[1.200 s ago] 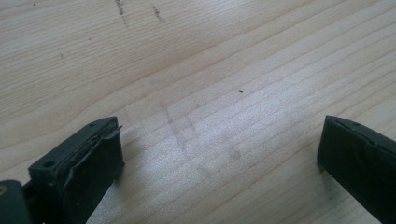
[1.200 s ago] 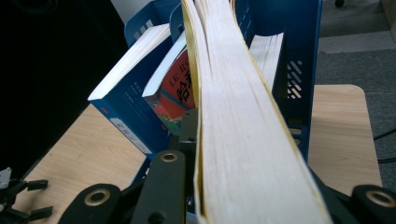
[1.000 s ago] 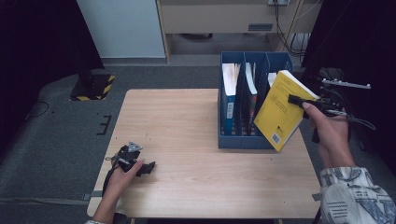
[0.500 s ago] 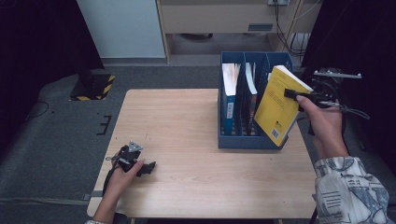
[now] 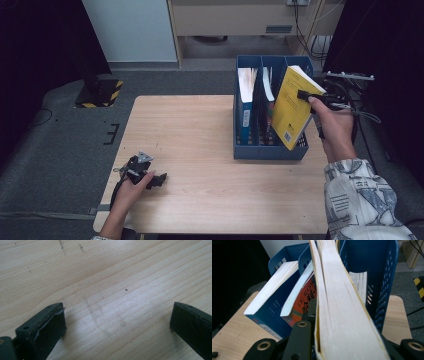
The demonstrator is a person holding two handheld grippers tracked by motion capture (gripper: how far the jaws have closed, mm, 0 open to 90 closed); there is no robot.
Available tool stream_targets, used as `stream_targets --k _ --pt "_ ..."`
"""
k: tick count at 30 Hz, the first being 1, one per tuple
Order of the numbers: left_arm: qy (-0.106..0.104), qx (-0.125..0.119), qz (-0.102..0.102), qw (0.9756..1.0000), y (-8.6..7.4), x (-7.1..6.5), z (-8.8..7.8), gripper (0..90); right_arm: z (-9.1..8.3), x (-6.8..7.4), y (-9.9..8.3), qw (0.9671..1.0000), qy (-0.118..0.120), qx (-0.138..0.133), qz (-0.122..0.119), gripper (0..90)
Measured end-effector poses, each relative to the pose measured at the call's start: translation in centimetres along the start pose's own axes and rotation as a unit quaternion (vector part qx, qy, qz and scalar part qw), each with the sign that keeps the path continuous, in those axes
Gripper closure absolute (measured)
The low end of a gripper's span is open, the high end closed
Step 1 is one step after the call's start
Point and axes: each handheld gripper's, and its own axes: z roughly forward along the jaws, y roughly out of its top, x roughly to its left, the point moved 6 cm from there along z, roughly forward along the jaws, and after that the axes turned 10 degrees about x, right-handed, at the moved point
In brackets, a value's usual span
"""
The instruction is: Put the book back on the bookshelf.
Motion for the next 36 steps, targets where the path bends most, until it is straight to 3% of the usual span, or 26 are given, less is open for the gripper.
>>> stream_targets --k 15,36 --pt "-0.001 0.000 0.001 1.0000 0.0 0.0 0.0 0.0 1.3 0.8 0.4 0.9998 -0.018 -0.004 -0.009 75.0" --pt "-0.001 -0.001 0.003 1.0000 0.0 -0.1 0.0 0.0 3.0 0.6 1.3 0.9993 -0.028 -0.020 0.016 74.9"
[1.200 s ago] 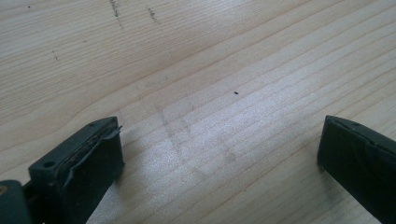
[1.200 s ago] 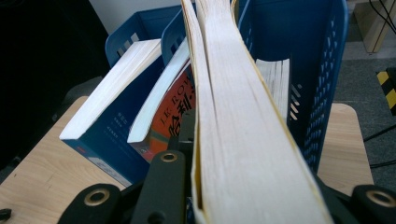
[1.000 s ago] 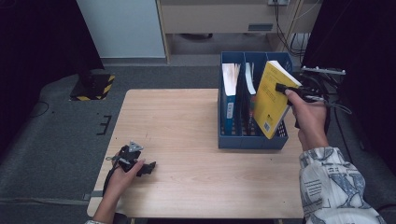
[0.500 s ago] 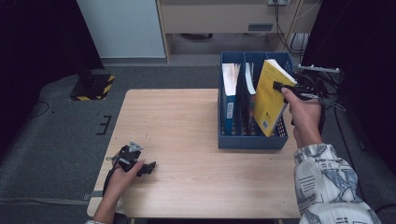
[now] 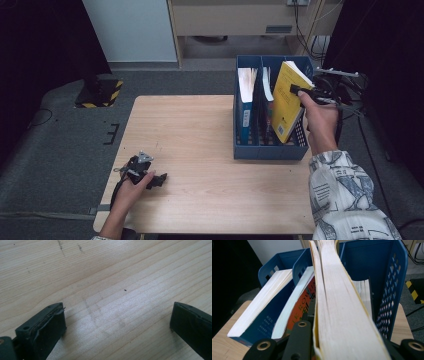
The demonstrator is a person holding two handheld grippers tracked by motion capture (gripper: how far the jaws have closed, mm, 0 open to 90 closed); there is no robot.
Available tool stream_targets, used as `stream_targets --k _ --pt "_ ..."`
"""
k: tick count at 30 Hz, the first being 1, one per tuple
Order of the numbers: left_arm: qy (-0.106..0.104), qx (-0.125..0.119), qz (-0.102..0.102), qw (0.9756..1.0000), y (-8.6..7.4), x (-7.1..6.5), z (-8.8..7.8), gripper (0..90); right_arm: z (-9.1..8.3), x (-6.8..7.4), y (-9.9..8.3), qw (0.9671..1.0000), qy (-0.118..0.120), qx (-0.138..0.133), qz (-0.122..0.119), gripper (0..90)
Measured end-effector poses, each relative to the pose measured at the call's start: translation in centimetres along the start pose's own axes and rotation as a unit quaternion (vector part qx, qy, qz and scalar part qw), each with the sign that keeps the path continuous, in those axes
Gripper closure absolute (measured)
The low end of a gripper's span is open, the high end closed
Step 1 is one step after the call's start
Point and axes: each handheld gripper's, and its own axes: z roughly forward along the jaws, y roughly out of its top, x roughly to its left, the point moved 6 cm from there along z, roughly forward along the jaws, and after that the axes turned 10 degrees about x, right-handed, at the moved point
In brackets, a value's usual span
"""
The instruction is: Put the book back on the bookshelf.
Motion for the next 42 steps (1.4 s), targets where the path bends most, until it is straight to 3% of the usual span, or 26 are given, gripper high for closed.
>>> stream_targets --k 22,42 --pt "-0.002 0.000 0.002 1.0000 0.0 -0.1 0.0 0.0 2.6 0.9 -0.3 0.9998 -0.015 -0.013 0.001 74.7" --pt "-0.004 0.002 0.005 1.0000 0.1 -0.2 0.0 0.0 4.6 1.0 -1.6 0.9992 -0.033 -0.006 -0.021 74.8"
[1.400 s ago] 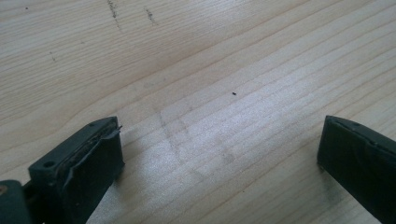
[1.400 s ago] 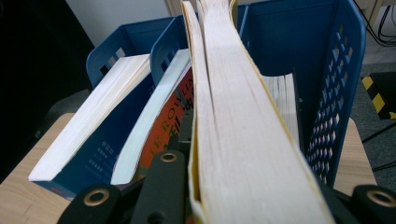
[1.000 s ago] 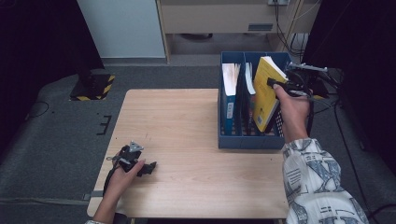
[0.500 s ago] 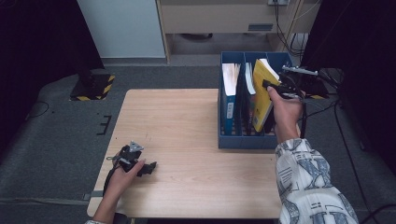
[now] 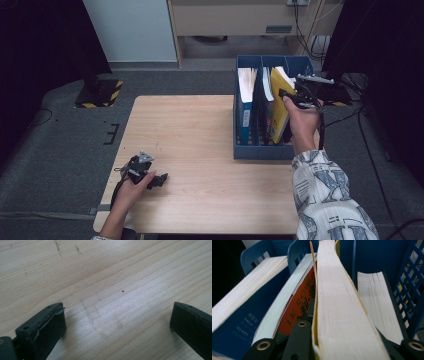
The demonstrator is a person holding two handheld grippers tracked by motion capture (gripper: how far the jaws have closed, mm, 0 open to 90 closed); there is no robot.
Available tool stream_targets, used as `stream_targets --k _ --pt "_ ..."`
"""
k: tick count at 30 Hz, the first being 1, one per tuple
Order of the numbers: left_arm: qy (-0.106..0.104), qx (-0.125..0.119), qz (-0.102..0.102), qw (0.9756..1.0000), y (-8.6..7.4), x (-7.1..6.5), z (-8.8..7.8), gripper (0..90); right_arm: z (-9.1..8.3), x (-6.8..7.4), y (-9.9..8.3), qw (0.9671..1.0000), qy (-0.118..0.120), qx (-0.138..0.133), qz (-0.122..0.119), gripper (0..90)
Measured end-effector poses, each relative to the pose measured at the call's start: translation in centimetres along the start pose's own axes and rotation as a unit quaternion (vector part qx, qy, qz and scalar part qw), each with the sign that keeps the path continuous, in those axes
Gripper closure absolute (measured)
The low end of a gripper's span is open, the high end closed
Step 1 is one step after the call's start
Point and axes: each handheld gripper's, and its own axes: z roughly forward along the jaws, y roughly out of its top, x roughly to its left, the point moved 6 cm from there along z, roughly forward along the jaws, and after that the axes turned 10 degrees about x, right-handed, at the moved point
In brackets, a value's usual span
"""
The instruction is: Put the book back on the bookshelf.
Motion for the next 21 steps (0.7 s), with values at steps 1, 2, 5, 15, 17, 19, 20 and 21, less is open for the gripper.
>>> stream_targets --k 1,2,5,15,17,19,20,21 --pt "0.000 0.000 0.001 1.0000 0.0 0.0 0.0 0.0 0.1 0.0 -0.1 1.0000 -0.002 0.001 -0.003 74.8" --pt "0.000 0.000 0.001 1.0000 0.0 0.0 0.0 0.0 0.1 0.0 -0.1 1.0000 -0.002 0.001 -0.003 74.8" --pt "0.000 0.001 0.001 1.0000 0.0 0.0 0.0 0.0 0.4 0.1 -0.3 1.0000 -0.005 0.004 -0.006 74.8" --pt "-0.001 0.001 0.003 1.0000 0.0 0.0 0.0 0.0 1.2 -0.2 -1.0 0.9999 -0.008 0.013 -0.004 74.8" --pt "-0.002 0.001 0.004 1.0000 0.0 0.0 0.0 0.0 1.4 -0.3 -1.1 0.9998 -0.008 0.017 -0.001 74.7" --pt "-0.002 0.001 0.004 1.0000 0.0 0.0 0.0 0.0 1.5 -0.3 -1.1 0.9998 -0.008 0.018 0.001 74.7" --pt "-0.002 0.001 0.004 1.0000 0.0 0.0 0.0 0.0 1.7 -0.5 -1.3 0.9998 -0.009 0.019 0.001 74.7" --pt "-0.002 0.001 0.004 1.0000 0.0 0.0 0.0 0.0 1.7 -0.4 -1.3 0.9998 -0.009 0.020 0.003 74.7"
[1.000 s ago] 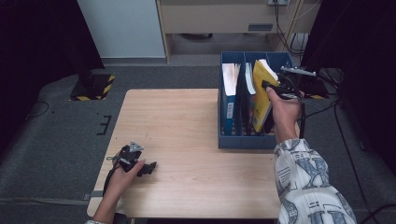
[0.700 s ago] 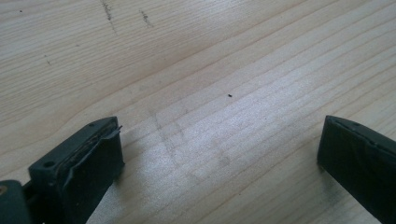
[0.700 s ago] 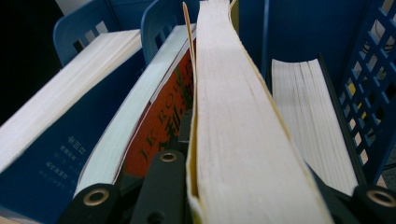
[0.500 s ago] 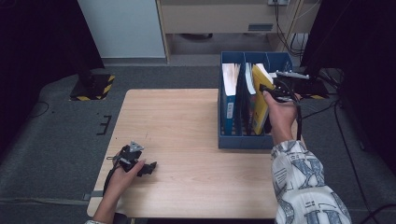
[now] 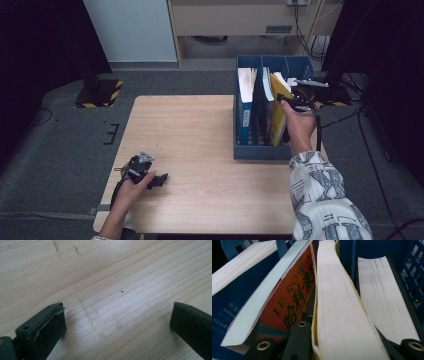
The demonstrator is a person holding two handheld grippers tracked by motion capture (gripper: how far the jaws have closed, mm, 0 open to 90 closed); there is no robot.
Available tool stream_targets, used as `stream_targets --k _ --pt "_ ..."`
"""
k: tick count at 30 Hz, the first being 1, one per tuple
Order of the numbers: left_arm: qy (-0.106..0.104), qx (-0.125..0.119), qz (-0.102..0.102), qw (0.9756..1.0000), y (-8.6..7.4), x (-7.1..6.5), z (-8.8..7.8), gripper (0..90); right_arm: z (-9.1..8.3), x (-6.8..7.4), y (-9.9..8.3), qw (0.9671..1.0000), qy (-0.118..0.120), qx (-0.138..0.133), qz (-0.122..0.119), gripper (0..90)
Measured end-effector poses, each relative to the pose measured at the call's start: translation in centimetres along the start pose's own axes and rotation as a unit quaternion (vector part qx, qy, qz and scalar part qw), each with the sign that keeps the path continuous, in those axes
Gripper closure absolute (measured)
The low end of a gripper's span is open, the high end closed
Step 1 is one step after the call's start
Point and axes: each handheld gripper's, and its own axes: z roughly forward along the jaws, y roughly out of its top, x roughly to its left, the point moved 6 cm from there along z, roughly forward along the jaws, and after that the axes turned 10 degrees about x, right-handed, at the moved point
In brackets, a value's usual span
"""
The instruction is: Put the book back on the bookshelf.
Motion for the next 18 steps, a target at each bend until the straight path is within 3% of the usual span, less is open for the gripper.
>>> stream_targets --k 18 --pt "-0.001 0.000 0.001 1.0000 0.01 -0.05 0.01 0.0 0.76 -0.06 -0.37 0.9999 -0.007 0.009 -0.002 74.8"
